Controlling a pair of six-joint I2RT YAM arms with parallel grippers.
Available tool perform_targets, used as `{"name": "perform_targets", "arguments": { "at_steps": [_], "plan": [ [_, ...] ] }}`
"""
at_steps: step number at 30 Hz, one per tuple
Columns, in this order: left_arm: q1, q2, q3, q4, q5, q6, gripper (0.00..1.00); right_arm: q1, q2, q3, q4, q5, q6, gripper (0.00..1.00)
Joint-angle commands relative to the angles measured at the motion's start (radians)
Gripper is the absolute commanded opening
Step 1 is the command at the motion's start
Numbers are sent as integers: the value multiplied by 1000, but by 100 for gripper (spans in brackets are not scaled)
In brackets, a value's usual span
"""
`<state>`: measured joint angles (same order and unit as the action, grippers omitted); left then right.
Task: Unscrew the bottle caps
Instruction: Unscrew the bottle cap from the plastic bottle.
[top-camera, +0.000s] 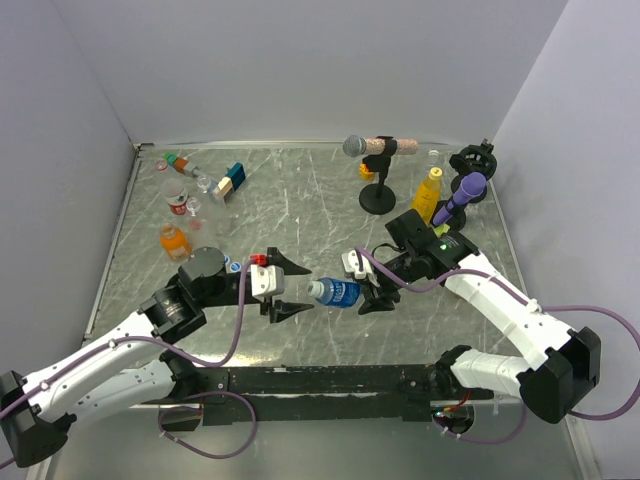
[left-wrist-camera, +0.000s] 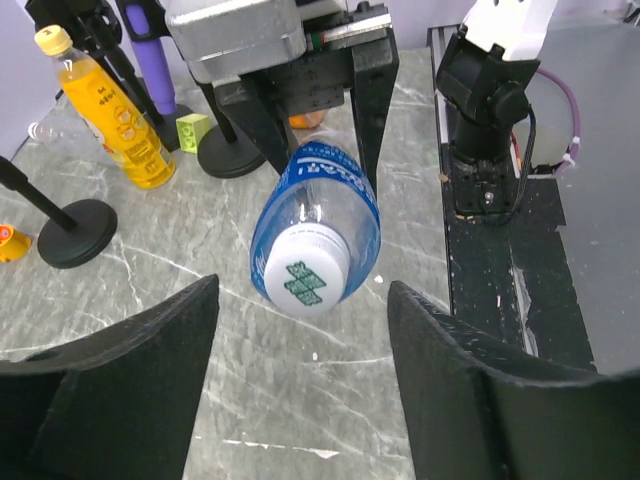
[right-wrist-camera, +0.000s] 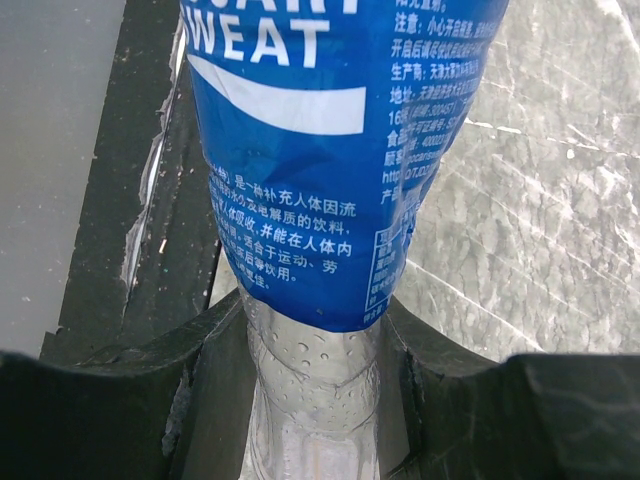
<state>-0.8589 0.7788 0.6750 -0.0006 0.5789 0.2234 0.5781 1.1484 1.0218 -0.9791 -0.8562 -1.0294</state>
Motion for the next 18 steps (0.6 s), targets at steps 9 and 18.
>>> {"name": "perform_targets", "arguments": {
  "at_steps": [9,18],
  "plan": [
    [-5,39,31,100,48,-47,38,-1,5,8,26,-18,-14,32],
    [-5,31,-24,169,-65,-538,1,-12,50,-8,74,13,63,32]
  ]
}}
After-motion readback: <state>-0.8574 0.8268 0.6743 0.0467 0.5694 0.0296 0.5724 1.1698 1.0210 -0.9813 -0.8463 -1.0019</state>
